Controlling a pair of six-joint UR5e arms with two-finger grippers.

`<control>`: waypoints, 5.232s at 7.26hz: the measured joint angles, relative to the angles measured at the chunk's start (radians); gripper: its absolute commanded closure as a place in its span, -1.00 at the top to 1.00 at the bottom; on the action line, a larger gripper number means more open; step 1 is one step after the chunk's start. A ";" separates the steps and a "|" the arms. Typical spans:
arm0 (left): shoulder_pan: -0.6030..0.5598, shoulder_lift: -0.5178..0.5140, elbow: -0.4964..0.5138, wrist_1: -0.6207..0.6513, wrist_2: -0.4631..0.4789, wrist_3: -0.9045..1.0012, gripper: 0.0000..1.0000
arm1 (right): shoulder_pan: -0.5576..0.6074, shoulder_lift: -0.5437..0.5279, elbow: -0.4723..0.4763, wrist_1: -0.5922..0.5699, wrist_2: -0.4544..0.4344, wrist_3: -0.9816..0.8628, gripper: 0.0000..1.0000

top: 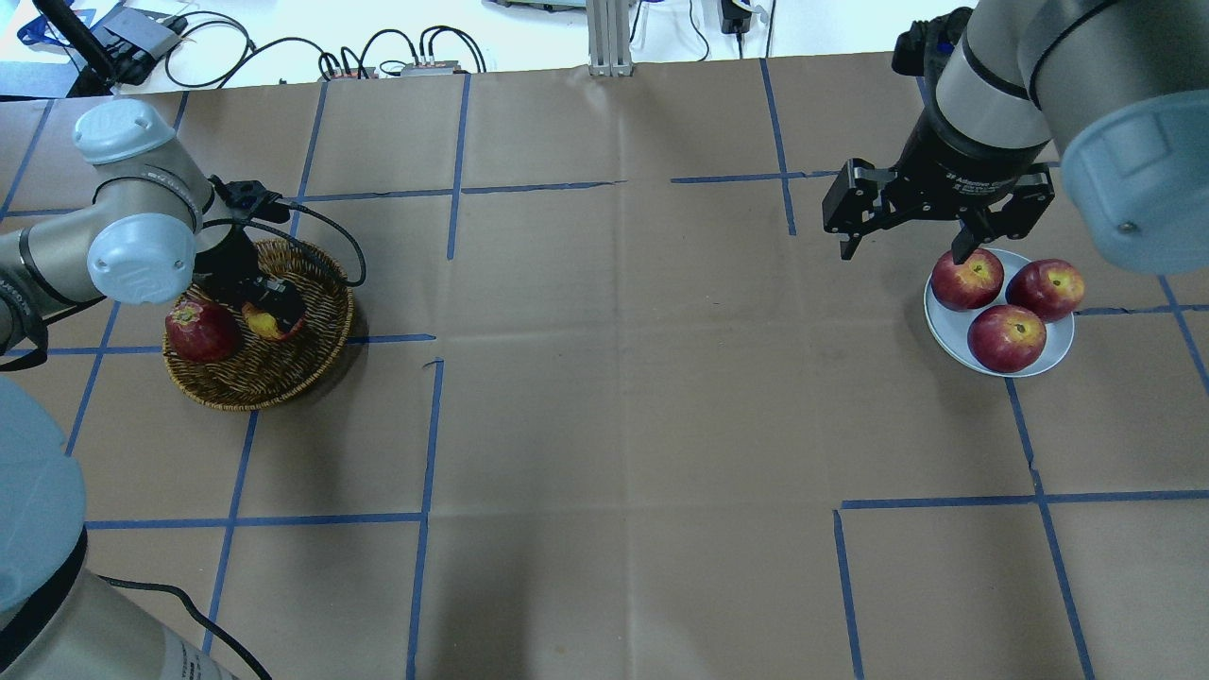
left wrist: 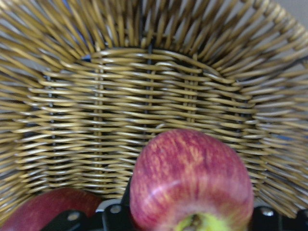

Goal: Transfer apple from basket to plate
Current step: 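Lift the apple with the left gripper and carry it toward the table center, then lower the apple onto the table center and open the left gripper, then raise the left gripper back over the basket while the right gripper reaches toward the apple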

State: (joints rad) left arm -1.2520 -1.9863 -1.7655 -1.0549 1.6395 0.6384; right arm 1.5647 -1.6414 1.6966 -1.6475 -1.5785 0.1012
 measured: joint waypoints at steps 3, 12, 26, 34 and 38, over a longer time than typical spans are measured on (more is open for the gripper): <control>-0.231 0.102 0.007 0.001 -0.003 -0.286 -0.46 | 0.000 0.000 0.000 0.000 0.000 0.000 1.00; -0.746 -0.093 0.081 0.146 -0.036 -0.950 -0.21 | 0.000 0.000 0.000 0.000 0.000 0.000 1.00; -0.733 -0.062 0.107 0.079 -0.036 -0.918 0.98 | 0.000 0.000 0.000 0.000 0.000 0.000 1.00; -0.393 0.349 0.110 -0.333 -0.159 -0.365 0.98 | 0.006 -0.003 -0.005 -0.001 -0.006 0.007 1.00; -0.311 0.538 0.127 -0.592 -0.137 -0.314 0.98 | 0.201 0.096 -0.019 -0.135 -0.007 0.202 1.00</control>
State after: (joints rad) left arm -1.5632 -1.4485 -1.6389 -1.6470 1.5021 0.3244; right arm 1.7662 -1.5454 1.6771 -1.7828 -1.5850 0.3032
